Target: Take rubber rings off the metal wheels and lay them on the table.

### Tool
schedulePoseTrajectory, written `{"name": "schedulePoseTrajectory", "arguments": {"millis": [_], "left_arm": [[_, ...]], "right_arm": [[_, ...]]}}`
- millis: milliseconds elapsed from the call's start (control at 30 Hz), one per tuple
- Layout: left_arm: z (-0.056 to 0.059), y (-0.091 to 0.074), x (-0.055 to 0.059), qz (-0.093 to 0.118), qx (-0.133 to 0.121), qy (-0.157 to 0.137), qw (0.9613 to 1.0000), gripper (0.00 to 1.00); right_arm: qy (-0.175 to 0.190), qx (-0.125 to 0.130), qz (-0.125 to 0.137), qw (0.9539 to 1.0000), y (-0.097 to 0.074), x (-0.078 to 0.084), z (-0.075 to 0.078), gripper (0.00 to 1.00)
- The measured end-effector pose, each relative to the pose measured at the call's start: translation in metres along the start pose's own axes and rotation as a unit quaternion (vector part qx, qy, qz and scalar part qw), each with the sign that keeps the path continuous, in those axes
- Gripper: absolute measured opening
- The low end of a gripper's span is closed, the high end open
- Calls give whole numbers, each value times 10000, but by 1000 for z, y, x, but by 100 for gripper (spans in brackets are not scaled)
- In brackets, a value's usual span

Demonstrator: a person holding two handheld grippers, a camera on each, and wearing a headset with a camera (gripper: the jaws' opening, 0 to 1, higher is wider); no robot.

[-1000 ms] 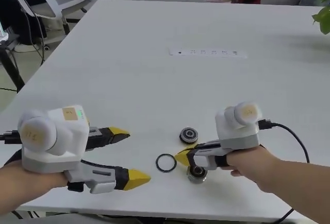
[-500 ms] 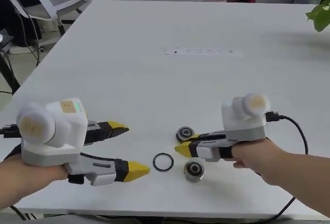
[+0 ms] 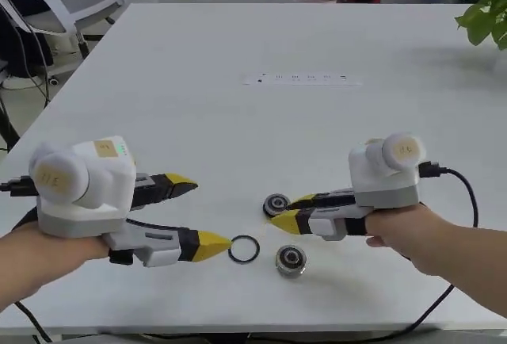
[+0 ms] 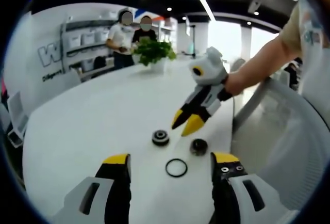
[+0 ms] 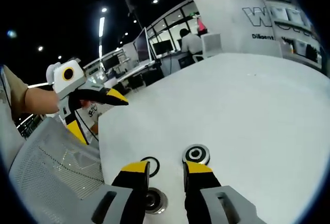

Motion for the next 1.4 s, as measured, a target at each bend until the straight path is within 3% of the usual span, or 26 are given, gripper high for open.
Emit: {"name": "schedulePoseTrajectory", "arguments": {"millis": [600,833,1400], "left_arm": [[-11,20,-7,-25,15,-86,10000,63],[-16,28,-7,-84,27,-112,9999,63],[-24,56,-14,-181,152,-101,9997,61]], "right_arm": [[-234,218,135,9994,-8,0,13,32],[-468,274,65,9985,-6,4,17,31],[-488,375,-75,9981,1,9,34,33]]}}
Point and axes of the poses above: the centre of the closed fingertips' face, and the gripper's own axes: y roughly forward along the fingers, z roughly to its right, x roughly out of its underside, the point moved 9 cm from there along -y, roughly backward along the fingers, and after that the axes turned 8 degrees about -z, right-handed, at the moved point
